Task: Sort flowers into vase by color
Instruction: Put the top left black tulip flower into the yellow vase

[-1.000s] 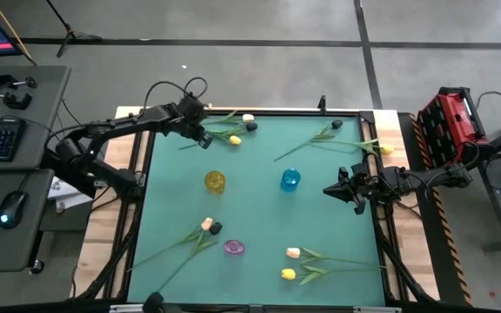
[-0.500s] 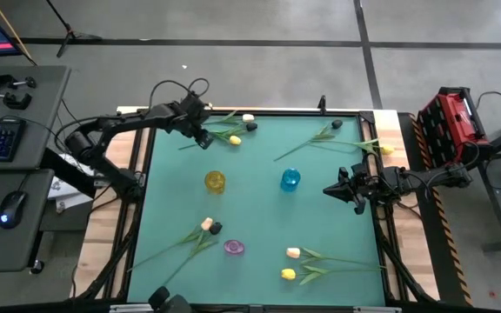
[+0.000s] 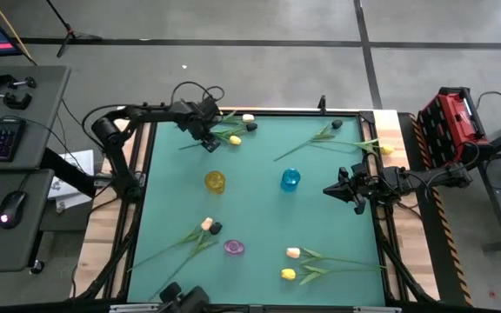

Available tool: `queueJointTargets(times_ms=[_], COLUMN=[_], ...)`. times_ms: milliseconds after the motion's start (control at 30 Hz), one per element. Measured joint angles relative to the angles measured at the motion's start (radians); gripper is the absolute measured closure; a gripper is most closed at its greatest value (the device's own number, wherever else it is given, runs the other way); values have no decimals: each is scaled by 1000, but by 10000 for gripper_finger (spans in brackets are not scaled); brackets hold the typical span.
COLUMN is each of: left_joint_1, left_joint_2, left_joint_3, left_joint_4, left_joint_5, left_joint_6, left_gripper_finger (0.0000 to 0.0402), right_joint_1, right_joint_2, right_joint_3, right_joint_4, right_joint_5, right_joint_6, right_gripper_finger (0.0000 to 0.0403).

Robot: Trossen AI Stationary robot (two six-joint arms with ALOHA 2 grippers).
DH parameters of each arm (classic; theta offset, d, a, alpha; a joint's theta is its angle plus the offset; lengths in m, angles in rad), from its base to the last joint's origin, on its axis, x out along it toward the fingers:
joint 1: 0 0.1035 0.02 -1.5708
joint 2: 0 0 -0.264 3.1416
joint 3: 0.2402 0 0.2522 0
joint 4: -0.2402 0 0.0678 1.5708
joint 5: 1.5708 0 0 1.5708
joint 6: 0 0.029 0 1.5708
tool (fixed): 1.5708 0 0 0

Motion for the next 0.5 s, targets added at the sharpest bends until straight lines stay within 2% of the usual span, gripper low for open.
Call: queueJointTargets(times_ms=[100, 167, 233, 333, 367, 433, 500], left_joint_1=[-16, -35, -52, -70, -72, -71, -72], left_joint_2=[21, 33, 37, 33, 27, 16, -8], left_joint_3=[11, 11, 11, 11, 11, 21, 37], left_joint_4=[-13, -26, -38, -53, -62, -124, -257], left_joint_5=[-4, -33, -62, -72, -70, -61, -22], left_joint_6=[27, 56, 83, 93, 83, 73, 68], left_gripper_finger=[204, 229, 274, 370, 384, 389, 397], right_joint_1=[0, 0, 0, 0, 0, 0, 0], right_joint_2=[0, 0, 0, 0, 0, 0, 0], right_joint_3=[0, 0, 0, 0, 0, 0, 0], right_joint_4=[0, 0, 0, 0, 0, 0, 0], right_joint_5=[0, 0, 0, 0, 0, 0, 0], right_joint_6=[0, 0, 0, 0, 0, 0, 0], right_gripper_finger=[402, 402, 402, 402, 402, 402, 402])
